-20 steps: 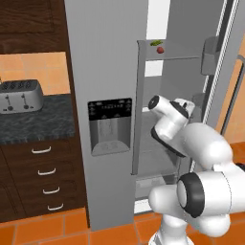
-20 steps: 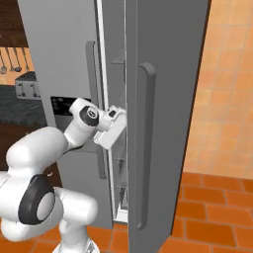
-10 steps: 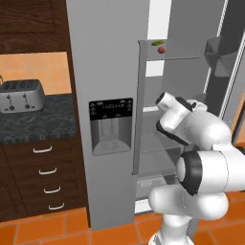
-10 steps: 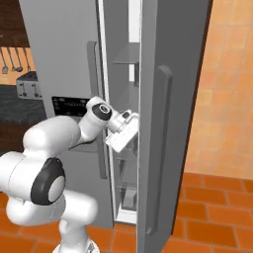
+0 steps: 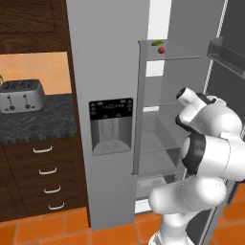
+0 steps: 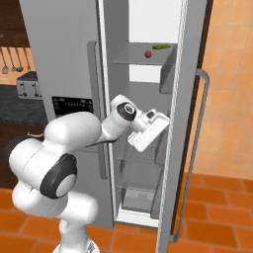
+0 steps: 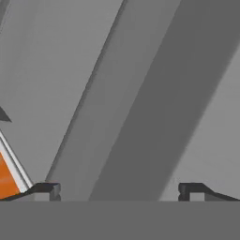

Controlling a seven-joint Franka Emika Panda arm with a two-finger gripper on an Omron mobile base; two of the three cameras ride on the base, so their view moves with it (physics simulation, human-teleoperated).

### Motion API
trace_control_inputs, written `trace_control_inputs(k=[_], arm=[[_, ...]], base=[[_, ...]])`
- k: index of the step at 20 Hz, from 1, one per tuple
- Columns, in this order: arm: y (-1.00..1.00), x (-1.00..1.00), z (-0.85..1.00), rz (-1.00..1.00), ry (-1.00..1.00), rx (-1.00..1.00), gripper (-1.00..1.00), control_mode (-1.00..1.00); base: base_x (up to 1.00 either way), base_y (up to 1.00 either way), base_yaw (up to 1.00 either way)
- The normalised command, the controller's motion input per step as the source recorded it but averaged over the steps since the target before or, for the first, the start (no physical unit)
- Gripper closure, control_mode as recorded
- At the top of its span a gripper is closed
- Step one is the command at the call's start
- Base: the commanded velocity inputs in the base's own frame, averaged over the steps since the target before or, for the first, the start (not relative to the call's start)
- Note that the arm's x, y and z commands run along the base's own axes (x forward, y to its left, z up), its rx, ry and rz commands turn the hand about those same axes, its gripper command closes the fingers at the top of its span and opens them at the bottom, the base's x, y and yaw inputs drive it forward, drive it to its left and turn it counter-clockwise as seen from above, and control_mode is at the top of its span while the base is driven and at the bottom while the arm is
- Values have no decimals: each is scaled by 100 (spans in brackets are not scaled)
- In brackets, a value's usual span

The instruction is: Take the strawberry from the fridge and place it on top of the pancake, located on the dining counter.

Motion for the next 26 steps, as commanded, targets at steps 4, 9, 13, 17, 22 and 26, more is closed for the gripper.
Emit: trace_control_inputs(k=[4, 9, 13, 17, 22, 26], arm=[[-23, 0, 0, 1, -1, 0, -100, -100], [5, -21, 7, 0, -2, 0, -100, -100], [82, -27, 33, -1, -4, -1, -100, -100], [100, -21, 29, -2, -4, -2, -100, -100], [38, -9, -6, -10, -1, 42, -100, -100], [78, -22, -34, -29, 0, 52, -100, -100]], base=[[0, 0, 0], [0, 0, 0], [0, 0, 0], [0, 0, 0], [0, 0, 0], [0, 0, 0]])
